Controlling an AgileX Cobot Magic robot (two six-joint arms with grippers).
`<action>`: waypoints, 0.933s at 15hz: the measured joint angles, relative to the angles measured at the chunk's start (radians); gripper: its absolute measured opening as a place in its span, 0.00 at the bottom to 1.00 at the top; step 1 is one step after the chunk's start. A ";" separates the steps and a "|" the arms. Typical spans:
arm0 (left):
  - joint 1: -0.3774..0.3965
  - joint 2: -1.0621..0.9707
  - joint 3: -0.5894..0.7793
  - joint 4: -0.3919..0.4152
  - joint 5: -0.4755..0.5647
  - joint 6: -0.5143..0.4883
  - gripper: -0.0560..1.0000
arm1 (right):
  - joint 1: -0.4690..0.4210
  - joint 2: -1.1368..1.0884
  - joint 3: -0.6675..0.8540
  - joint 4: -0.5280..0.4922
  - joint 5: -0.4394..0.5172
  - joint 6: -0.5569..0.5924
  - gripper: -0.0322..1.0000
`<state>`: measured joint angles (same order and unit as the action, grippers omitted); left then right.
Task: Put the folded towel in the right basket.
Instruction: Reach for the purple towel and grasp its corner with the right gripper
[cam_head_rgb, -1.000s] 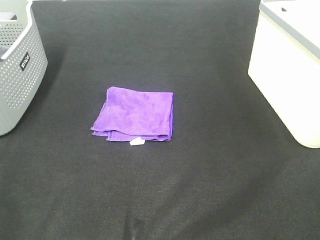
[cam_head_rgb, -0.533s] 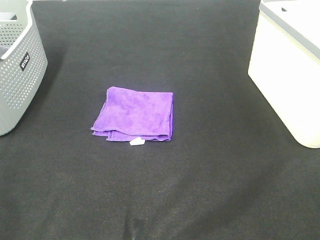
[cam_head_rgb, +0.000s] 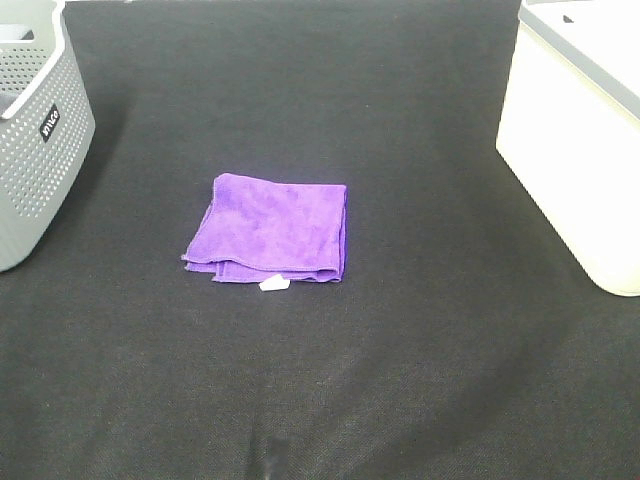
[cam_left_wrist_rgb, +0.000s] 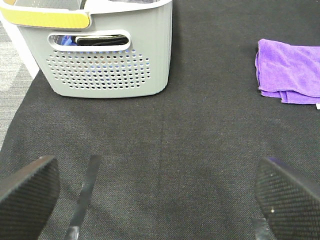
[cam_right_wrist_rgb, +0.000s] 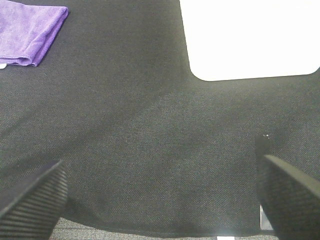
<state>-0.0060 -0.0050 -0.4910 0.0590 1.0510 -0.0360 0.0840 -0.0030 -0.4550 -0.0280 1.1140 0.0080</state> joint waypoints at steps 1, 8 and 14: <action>0.000 0.000 0.000 0.000 0.000 0.000 0.99 | 0.000 0.000 0.000 0.000 0.000 0.000 0.97; 0.000 0.000 0.000 0.000 0.000 0.000 0.99 | 0.000 0.000 0.000 0.000 0.000 0.000 0.97; 0.000 0.000 0.000 0.000 0.000 0.000 0.99 | 0.000 0.000 0.000 0.000 0.000 0.000 0.97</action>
<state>-0.0060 -0.0050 -0.4910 0.0590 1.0510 -0.0360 0.0840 -0.0030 -0.4550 -0.0280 1.1140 0.0080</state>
